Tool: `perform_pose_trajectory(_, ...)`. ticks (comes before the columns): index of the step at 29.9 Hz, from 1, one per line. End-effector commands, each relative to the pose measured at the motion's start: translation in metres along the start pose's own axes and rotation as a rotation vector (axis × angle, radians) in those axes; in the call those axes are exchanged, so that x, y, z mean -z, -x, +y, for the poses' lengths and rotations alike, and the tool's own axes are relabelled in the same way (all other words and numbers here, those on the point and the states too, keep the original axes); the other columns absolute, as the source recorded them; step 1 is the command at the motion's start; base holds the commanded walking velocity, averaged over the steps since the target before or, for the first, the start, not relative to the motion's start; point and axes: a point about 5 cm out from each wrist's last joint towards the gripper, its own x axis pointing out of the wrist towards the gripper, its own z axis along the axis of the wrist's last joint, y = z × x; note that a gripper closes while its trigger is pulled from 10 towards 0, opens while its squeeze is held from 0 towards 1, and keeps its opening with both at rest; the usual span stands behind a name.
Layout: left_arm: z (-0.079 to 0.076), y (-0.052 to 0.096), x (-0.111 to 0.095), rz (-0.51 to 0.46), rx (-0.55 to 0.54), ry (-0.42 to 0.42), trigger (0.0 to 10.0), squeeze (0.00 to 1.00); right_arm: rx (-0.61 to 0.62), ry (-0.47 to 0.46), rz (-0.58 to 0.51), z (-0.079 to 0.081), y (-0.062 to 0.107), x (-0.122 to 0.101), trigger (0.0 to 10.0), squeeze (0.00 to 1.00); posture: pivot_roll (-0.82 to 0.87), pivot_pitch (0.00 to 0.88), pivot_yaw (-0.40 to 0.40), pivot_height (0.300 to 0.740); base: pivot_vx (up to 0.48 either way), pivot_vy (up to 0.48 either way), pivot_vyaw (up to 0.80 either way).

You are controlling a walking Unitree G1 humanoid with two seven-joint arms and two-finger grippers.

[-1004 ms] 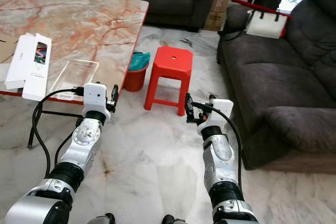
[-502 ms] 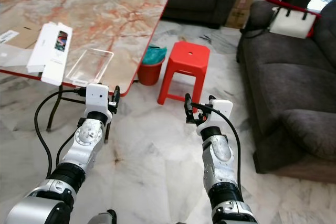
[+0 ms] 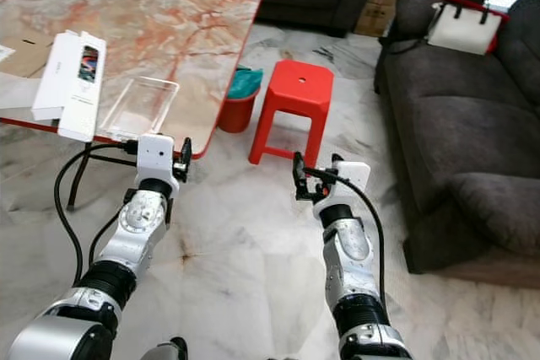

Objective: Picking trash to rubbish bin

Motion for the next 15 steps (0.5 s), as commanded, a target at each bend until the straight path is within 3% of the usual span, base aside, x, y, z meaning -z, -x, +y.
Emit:
perform_pose_trajectory(1,0.0004,-0.0004,-0.0008,0.001,-0.009,0.003,10.0,0.00,0.008,-0.020,-0.015,-0.0009,-0.0023,-0.0040,10.0,0.00,0.07,0.078,-0.116,0.740,0.364,0.000,0.00)
perform_pose_trajectory(15,-0.0022,-0.0014,-0.0023,-0.003,-0.001,-0.002,10.0,0.00,0.001,-0.009,-0.012,-0.0022,-0.0026,-0.0046,10.0,0.00,0.07,0.075,-0.118,0.740,0.366,0.000,0.00)
